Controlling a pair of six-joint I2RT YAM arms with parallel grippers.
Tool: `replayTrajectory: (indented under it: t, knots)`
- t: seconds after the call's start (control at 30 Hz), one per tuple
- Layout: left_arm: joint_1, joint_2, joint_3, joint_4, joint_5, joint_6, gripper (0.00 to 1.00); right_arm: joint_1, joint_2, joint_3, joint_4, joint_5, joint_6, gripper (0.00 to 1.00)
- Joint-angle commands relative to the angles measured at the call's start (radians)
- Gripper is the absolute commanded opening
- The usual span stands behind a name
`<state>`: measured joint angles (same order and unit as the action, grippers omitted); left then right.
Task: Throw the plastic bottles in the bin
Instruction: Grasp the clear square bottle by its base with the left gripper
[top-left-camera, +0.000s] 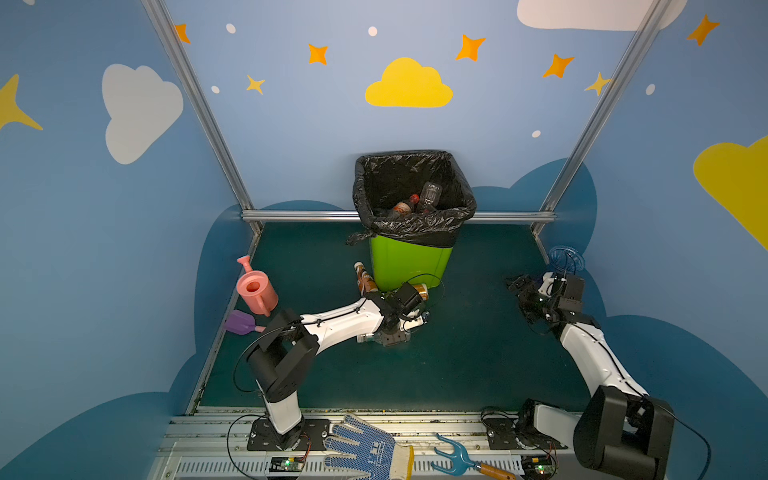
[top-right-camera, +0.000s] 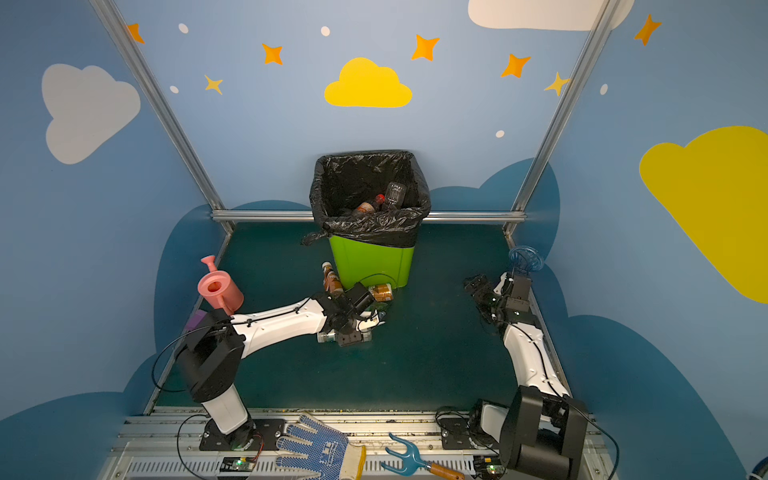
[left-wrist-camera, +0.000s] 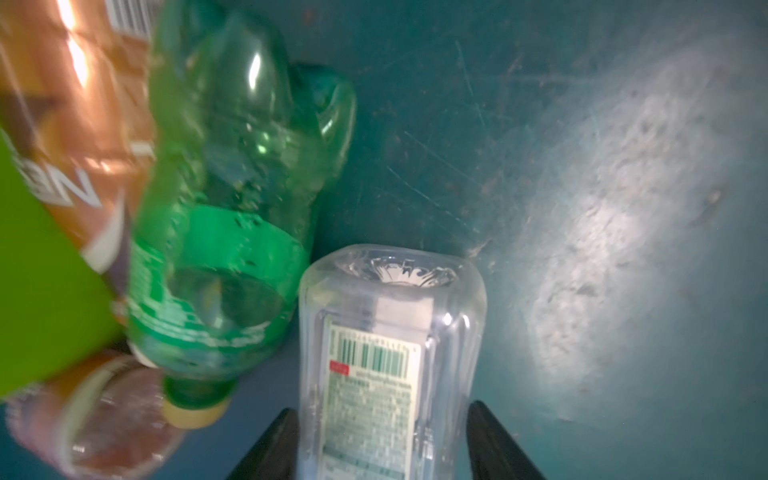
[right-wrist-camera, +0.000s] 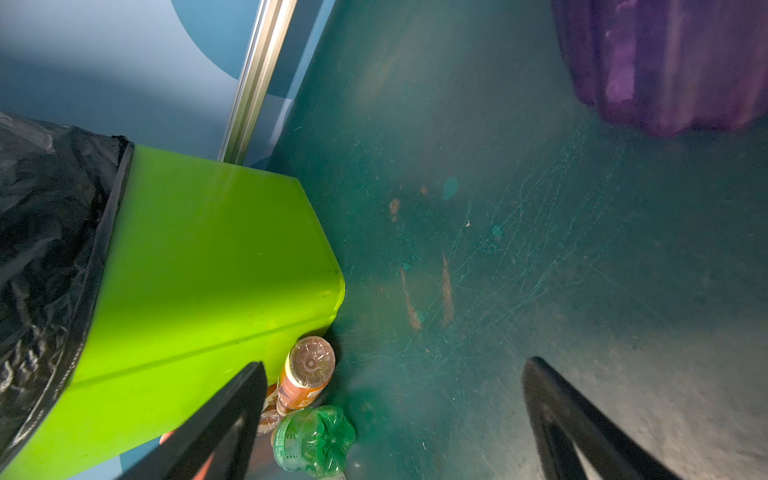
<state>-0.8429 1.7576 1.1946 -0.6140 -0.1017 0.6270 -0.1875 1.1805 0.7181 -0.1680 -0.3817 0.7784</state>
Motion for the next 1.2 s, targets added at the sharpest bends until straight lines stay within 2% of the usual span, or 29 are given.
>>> replayTrajectory:
  t: [0.0,0.07,0.17,0.63,0.87,1.03,1.17]
  knots:
    - [-0.002,-0.024,-0.004,-0.051,0.007,-0.020,0.75,-0.003,0.005,0.028,0.004,-0.010,0.000,0.95]
    - [-0.002,-0.030,-0.001,-0.045,0.005,-0.015,0.81,-0.003,0.005,0.028,0.004,-0.011,0.001,0.95]
    - [-0.002,-0.025,0.002,-0.038,-0.006,-0.001,0.84,-0.004,0.004,0.029,0.004,-0.015,0.002,0.95]
    - [0.009,0.083,0.059,-0.061,-0.003,0.041,0.82,-0.019,-0.008,0.022,-0.009,-0.018,-0.010,0.95]
    - [0.010,0.094,0.085,-0.083,0.016,0.048,0.71,-0.033,-0.014,0.011,-0.010,-0.025,-0.011,0.95]
    - [0.010,0.085,0.083,-0.090,0.022,0.036,0.52,-0.047,-0.018,0.010,-0.013,-0.032,-0.008,0.95]
    - [0.011,0.049,0.076,-0.081,0.036,0.020,0.44,-0.059,-0.021,0.007,-0.012,-0.040,-0.002,0.95]
